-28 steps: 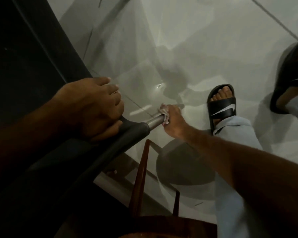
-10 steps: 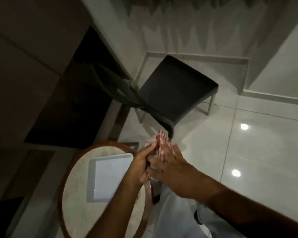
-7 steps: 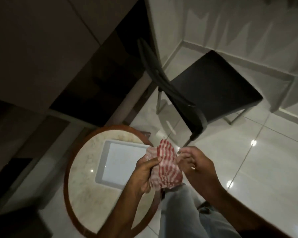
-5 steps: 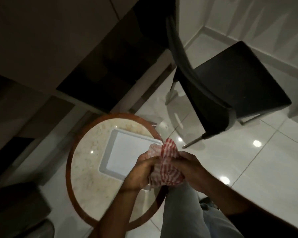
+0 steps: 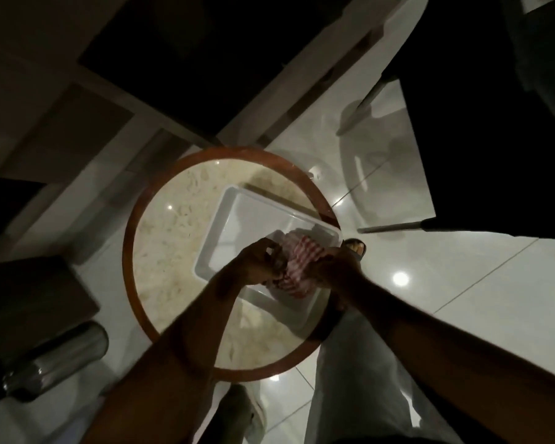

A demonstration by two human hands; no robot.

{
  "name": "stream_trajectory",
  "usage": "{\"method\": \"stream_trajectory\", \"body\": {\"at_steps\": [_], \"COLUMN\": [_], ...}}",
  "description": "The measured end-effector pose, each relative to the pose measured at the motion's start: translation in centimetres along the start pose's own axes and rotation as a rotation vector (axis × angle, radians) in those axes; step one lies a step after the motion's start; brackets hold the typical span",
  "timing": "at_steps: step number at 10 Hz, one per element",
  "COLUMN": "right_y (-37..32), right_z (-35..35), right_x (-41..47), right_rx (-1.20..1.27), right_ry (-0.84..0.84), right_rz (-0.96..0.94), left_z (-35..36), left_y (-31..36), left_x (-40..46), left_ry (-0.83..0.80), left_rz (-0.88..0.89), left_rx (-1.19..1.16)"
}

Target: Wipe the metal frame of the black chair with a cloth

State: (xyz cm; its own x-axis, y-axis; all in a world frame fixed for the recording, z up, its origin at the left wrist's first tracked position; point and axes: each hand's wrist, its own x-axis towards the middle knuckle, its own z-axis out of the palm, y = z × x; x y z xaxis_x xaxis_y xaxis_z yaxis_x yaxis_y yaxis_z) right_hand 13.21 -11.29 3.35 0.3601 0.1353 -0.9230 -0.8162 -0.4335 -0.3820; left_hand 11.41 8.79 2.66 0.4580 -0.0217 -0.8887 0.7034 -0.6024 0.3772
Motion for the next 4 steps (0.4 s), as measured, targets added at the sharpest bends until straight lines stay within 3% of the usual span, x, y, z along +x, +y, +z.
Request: {"method": "stream_trajectory", "body": {"at_steps": [1,2,3,4], "right_y": [-1.0,-2.7,-4.6,-5.6], "right_z": [0.1,1.0,1.3,0.6], "right_x": [1.7,2.6,1.8,1.0], "right_rx": [-0.083,-0.379,-0.666,-0.733], "right_ry": [-0.044,0.102,0.229,0.167], "right_rz": [0.025,0.019,-0.077,-0.072], "left_z": [0.9,1.9,2.8,3.1], "left_y": [-1.3,-1.8,-2.0,-0.8], "left_x": [1.2,1.4,1.3,0.7], "left_ry": [0.072,0.174,0.169,0.190], "left_rz": [0.007,0.013,0.023,0.061], "left_rx": [0.129,0.127,0.097,0.152]}}
